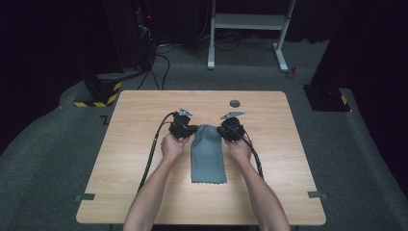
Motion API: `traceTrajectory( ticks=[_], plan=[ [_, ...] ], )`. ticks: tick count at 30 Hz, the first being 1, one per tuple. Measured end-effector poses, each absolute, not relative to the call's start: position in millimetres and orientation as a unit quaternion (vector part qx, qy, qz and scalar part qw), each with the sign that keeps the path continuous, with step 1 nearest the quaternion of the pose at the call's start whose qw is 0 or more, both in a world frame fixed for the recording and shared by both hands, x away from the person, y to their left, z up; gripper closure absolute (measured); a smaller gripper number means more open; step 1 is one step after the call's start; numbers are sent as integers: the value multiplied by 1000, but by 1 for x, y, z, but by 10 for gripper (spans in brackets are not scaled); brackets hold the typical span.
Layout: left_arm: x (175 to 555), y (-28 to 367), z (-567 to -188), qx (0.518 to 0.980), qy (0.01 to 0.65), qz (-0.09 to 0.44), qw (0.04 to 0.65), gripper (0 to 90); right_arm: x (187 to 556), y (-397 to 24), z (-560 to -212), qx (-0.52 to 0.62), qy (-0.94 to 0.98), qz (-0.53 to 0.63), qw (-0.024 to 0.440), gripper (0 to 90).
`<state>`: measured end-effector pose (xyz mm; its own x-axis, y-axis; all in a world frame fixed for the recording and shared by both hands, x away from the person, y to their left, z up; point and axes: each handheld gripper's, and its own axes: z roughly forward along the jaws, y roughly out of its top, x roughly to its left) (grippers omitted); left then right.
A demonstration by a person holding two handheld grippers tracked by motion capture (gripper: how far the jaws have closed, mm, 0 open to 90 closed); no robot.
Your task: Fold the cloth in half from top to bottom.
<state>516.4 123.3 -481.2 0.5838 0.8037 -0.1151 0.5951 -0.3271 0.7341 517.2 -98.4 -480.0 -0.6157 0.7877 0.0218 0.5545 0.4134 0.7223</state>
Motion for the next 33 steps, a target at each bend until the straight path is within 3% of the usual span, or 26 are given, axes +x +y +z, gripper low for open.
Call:
traceTrajectory(
  ticks=[8, 33],
  plan=[
    [499, 120, -482, 822, 406, 129, 378, 892, 502, -105, -481, 386, 829, 371, 159, 900],
    [454, 127, -497, 822, 398, 112, 392, 895, 466, -118, -492, 355, 838, 393, 129, 900]
  ],
)
